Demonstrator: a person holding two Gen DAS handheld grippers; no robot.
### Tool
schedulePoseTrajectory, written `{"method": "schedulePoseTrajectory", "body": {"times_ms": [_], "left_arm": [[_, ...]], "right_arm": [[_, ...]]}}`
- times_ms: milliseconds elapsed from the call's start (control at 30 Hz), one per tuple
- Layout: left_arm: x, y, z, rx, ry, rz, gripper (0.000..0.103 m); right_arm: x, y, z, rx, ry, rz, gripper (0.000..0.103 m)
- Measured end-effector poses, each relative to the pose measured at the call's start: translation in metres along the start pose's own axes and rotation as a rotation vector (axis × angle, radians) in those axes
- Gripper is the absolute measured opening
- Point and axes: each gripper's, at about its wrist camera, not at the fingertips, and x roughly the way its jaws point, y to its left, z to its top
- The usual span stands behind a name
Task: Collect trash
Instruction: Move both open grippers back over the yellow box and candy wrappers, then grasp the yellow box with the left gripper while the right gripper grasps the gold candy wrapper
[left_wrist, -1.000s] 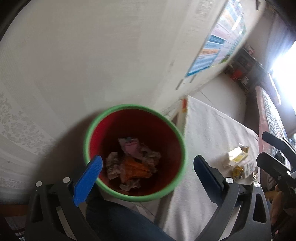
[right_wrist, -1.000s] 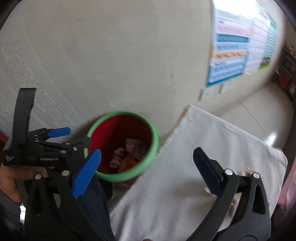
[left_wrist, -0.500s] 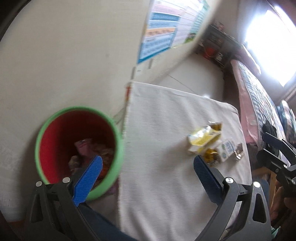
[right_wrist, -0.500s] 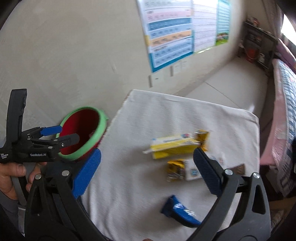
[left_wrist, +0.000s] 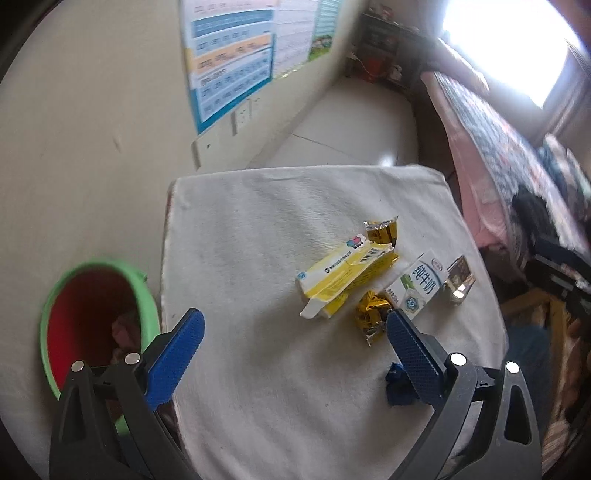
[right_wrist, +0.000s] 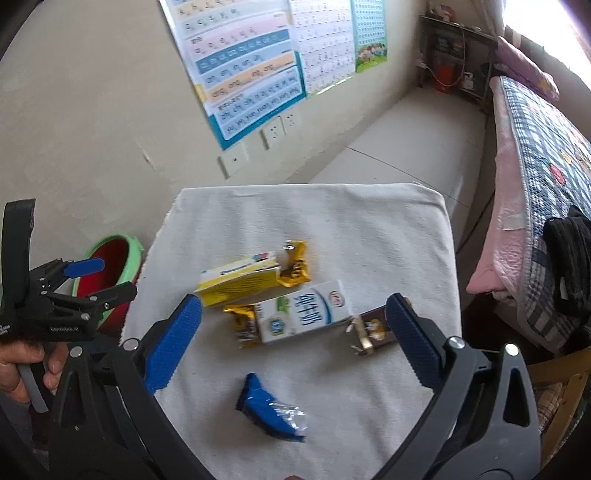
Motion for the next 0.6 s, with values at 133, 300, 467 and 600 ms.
{"method": "schedulePoseTrajectory", "body": {"times_ms": [133,300,467,600], "left_arm": [[0.021,-0.019,0.008,0.102,0.023,0.058,0.095],[0.054,-0.034,0.013,0.187,0.073,0.11,0.094],[0.09,-0.041,0.013,0.231,0.119,0.127,0.085],[0.11,-0.042,0.014,0.241,0.145,0.114,0.079]], "right_arm": [[0.012,-0.007,0.007,-0.009,0.014,0.001,0.098],[0.043,-0.01,0.017,-0.029,0.055,0.007,0.098],[0.083,-0.016,0.024,0.009,0.113,0.046,0.097],[0.115,-0.019,0.026,0.032,0.153,0.057,0.09]]}}
